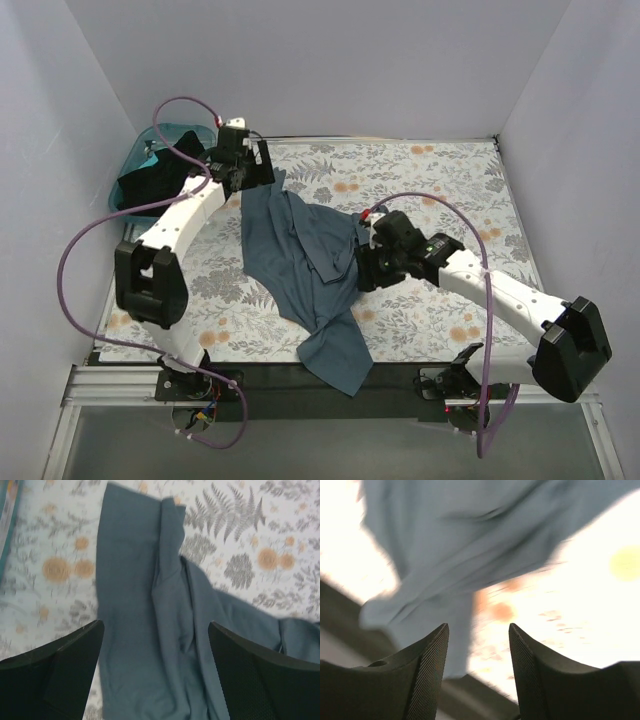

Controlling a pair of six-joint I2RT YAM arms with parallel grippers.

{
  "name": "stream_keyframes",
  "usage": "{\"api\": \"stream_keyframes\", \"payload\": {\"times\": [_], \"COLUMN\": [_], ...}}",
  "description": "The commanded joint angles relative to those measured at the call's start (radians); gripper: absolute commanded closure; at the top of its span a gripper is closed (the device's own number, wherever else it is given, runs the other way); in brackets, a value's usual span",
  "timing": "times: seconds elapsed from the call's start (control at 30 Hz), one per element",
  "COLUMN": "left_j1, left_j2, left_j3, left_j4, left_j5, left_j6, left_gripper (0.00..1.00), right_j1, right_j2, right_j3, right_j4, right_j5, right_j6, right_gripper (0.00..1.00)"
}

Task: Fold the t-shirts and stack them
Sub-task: Flatten the tshirt out

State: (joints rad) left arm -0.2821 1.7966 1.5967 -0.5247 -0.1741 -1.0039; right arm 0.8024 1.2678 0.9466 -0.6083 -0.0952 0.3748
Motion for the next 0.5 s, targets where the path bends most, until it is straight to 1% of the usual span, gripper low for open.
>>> {"api": "stream_keyframes", "payload": {"times": [0.0,0.03,0.07,0.1,0.13,0.17,0.23,0.27,0.3,0.37,0.47], "left_j1": [-0.009,-0.018,-0.035,-0.054,-0.068,-0.103,-0.140,-0.170,-0.181,-0.206,-0.226], "left_j2": [-0.272,-0.320,-0.357,-0.428,-0.454,-0.476,-0.525,-0.534,-0.540,-0.542,-0.514], "left_j3": [-0.160,-0.276,-0.325,-0.380,-0.462,-0.504,-0.566,-0.619,-0.641,-0.694,-0.728], "left_j4": [-0.027,-0.026,-0.024,-0.024,-0.027,-0.029,-0.037,-0.040,-0.038,-0.031,-0.003], "left_j5": [-0.010,0.004,0.030,0.038,0.047,0.068,0.077,0.074,0.081,0.091,0.068], "left_j6": [-0.070,-0.108,-0.127,-0.142,-0.157,-0.195,-0.226,-0.255,-0.271,-0.300,-0.305], "left_gripper": [0.21,0.21,0.21,0.22,0.25,0.25,0.30,0.32,0.34,0.35,0.44], "right_j1": [-0.118,-0.138,-0.158,-0.181,-0.189,-0.203,-0.210,-0.218,-0.220,-0.224,-0.224], "right_j2": [-0.015,0.005,0.018,0.031,0.063,0.083,0.149,0.174,0.220,0.269,0.372], "right_j3": [0.046,0.053,0.067,0.076,0.086,0.109,0.130,0.153,0.162,0.184,0.244], "right_j4": [0.044,0.059,0.096,0.116,0.139,0.171,0.197,0.208,0.237,0.263,0.278], "right_j5": [0.166,0.169,0.181,0.186,0.184,0.184,0.192,0.198,0.201,0.209,0.226], "right_j6": [-0.099,-0.115,-0.135,-0.145,-0.155,-0.162,-0.172,-0.174,-0.177,-0.180,-0.197], "right_gripper": [0.51,0.51,0.51,0.51,0.51,0.51,0.51,0.51,0.51,0.51,0.54]}}
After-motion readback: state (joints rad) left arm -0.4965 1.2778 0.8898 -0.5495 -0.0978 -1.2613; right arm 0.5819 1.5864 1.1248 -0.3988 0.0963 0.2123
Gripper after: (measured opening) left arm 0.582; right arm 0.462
